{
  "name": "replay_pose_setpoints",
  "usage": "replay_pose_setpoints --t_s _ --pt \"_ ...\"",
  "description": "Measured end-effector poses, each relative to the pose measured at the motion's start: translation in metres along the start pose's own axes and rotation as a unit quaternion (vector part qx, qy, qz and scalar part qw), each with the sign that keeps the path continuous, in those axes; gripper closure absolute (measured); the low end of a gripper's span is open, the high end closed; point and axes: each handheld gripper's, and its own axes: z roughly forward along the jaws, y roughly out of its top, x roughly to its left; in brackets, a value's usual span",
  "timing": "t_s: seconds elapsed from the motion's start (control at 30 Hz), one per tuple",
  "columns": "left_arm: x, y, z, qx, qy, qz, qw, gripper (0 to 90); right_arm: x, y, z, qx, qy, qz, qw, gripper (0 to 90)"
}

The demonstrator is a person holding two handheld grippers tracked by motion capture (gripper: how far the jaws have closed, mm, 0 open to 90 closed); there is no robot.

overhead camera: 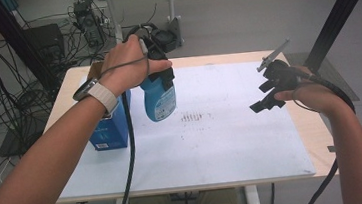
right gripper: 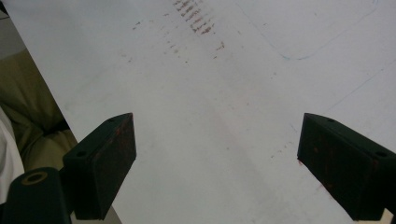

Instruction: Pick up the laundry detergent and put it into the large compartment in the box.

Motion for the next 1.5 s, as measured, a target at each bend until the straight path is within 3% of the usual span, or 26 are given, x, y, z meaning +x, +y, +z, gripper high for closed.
replay_pose_setpoints --t_s 0.27,0.47,0.7,1.03,1.1,1.5 --pt "0.005 0.000 -0.004 0.000 0.003 -0.036 0.9994 37.7 0.000 0.001 0.001 0.001 0.001 0.000 1.0000 11.8" --pt "0.009 0.002 -0.010 0.003 0.003 -0.053 0.9986 37.6 0.002 0.003 -0.002 -0.004 0.000 0.004 1.0000 11.8" --pt "0.009 0.002 -0.021 0.002 0.014 -0.073 0.9972 37.4 0.003 0.007 -0.003 -0.003 0.000 -0.006 1.0000 11.8" --pt "0.016 0.002 -0.034 0.009 0.016 -0.110 0.9937 37.4 0.002 0.012 -0.001 -0.003 0.003 -0.014 0.9999 11.8" --pt "0.018 0.000 -0.036 0.006 0.017 -0.126 0.9919 37.3 0.003 0.013 0.000 -0.002 0.003 -0.014 0.9999 11.8" --pt "0.032 -0.006 -0.044 0.015 0.023 -0.163 0.9862 37.3 0.001 0.017 0.005 -0.004 0.007 -0.023 0.9997 11.9"
